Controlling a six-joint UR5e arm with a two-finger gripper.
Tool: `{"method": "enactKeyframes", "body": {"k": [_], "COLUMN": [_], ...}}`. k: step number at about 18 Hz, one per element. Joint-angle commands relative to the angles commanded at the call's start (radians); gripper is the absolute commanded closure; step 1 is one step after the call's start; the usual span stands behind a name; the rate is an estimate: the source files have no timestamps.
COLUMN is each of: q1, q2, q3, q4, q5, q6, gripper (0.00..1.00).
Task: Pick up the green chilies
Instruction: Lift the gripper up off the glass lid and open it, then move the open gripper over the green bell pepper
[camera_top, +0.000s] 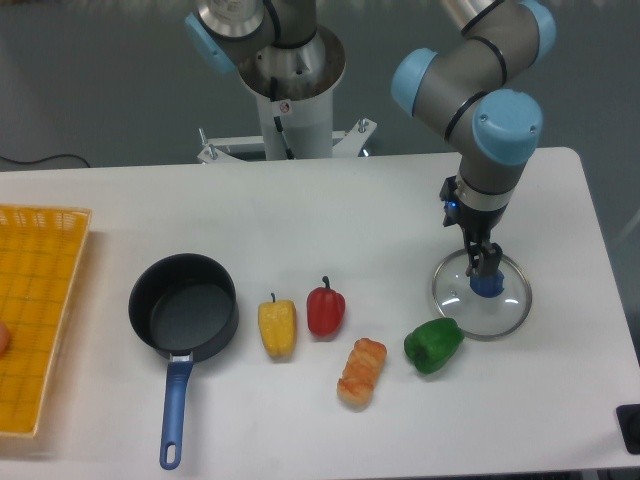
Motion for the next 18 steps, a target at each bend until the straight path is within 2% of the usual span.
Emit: {"method": "enactKeyframes", "body": {"k": [4,7,13,18], "q1": [-0.018,-0.037,-0.068,-0.063], "q2": [-0.005,-0.017,-0.107,-0.170], "q3": [0.009,0.017,0.110,0.140], "q4": [-0.002,0.005,0.008,0.072], "q5": [0.015,0.009,0.002,-0.035], "q6": [-0.054,-0.213,-0.256,-0.252], "gripper": [0.00,0.00,0.00,0.00]}}
